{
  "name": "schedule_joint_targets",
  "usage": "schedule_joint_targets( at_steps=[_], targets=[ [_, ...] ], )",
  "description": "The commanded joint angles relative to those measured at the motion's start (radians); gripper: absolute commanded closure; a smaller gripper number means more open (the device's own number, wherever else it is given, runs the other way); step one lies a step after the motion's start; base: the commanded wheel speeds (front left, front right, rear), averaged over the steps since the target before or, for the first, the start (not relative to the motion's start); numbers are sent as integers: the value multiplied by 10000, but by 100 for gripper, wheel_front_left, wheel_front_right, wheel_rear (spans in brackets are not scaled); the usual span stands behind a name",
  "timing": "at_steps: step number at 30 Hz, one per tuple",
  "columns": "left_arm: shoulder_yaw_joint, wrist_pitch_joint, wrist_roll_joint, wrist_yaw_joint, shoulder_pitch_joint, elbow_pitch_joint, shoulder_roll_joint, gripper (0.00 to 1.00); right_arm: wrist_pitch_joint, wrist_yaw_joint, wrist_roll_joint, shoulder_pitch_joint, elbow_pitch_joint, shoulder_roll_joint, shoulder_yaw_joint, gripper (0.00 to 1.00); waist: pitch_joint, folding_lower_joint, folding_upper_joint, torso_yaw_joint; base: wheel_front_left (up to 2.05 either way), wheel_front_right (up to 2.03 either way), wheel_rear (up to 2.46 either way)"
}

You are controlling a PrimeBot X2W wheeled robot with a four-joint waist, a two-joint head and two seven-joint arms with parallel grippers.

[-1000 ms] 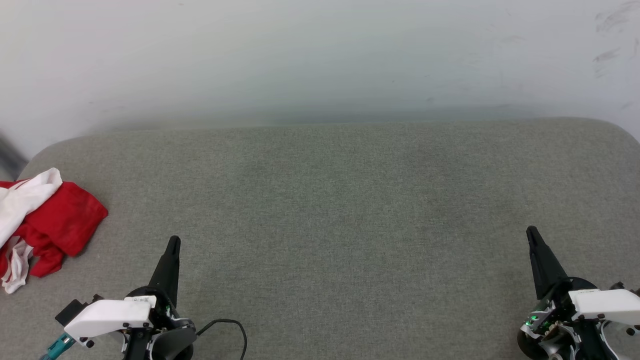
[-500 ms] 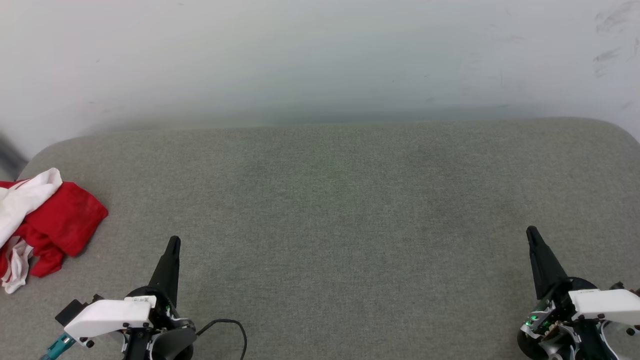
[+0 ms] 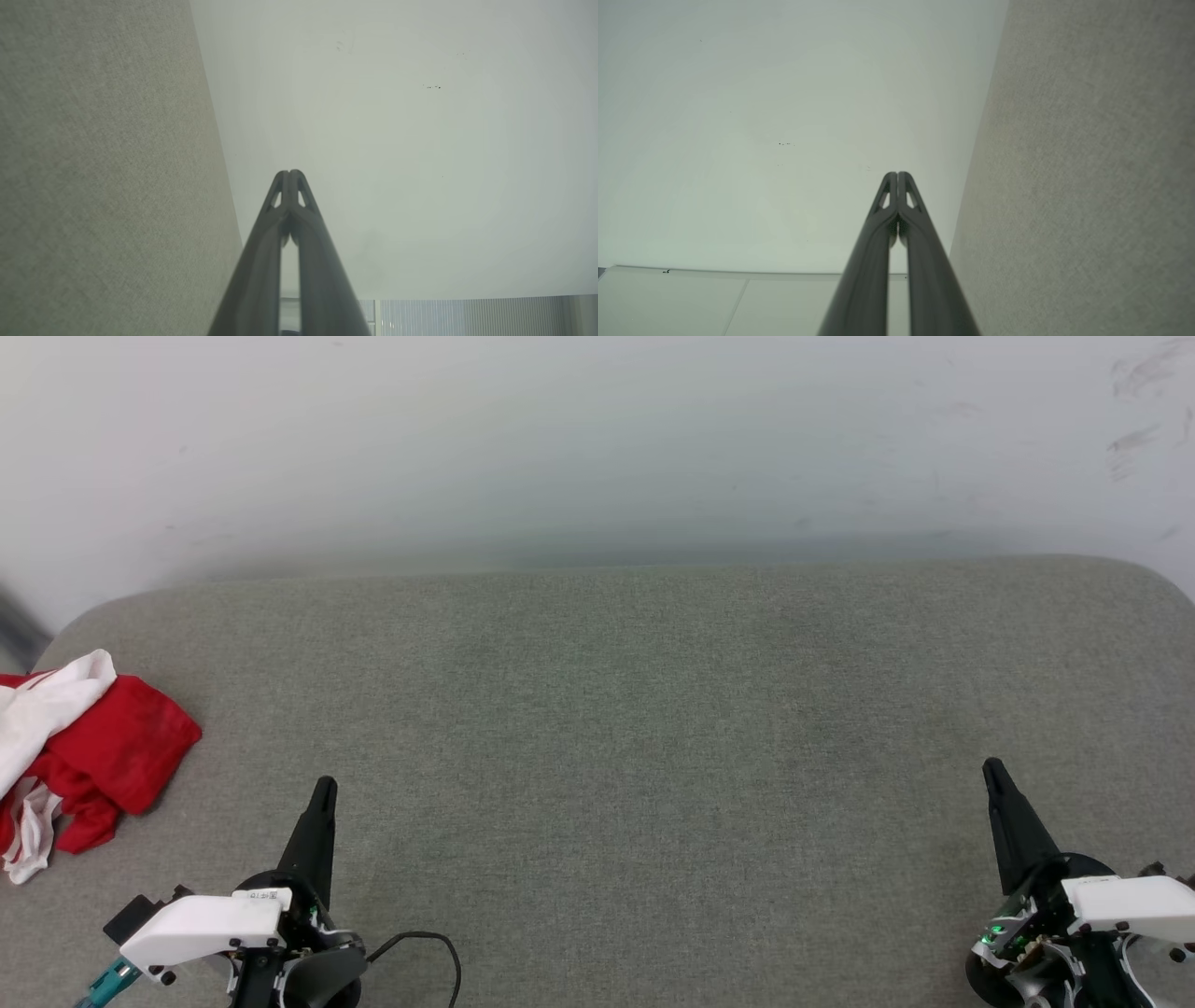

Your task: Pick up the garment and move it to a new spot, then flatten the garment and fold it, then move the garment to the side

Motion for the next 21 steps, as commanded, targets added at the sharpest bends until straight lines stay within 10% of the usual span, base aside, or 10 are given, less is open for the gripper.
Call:
schedule_joint_targets(
  at_steps=[1, 15, 16, 21],
  targets=[
    [26, 14, 14, -30, -76, -3, -16, 100, -1, -3, 13, -109, 3, 37, 6, 100, 0, 0, 0, 0, 0, 0, 0],
    [25, 13, 14, -30, -76, -3, -16, 100, -1, -3, 13, -109, 3, 37, 6, 100, 0, 0, 0, 0, 0, 0, 0],
    [0, -4, 1, 0, 1, -2, 0, 0, -4, 0, -3, 1, -3, 0, -1, 0, 0, 0, 0, 0, 0, 0, 0],
    [-91, -90, 28, 11, 277, 252, -28, 0, -87, -4, -65, 304, 244, 6, 37, 0, 1, 0, 0, -2, 0, 0, 0]
  ],
)
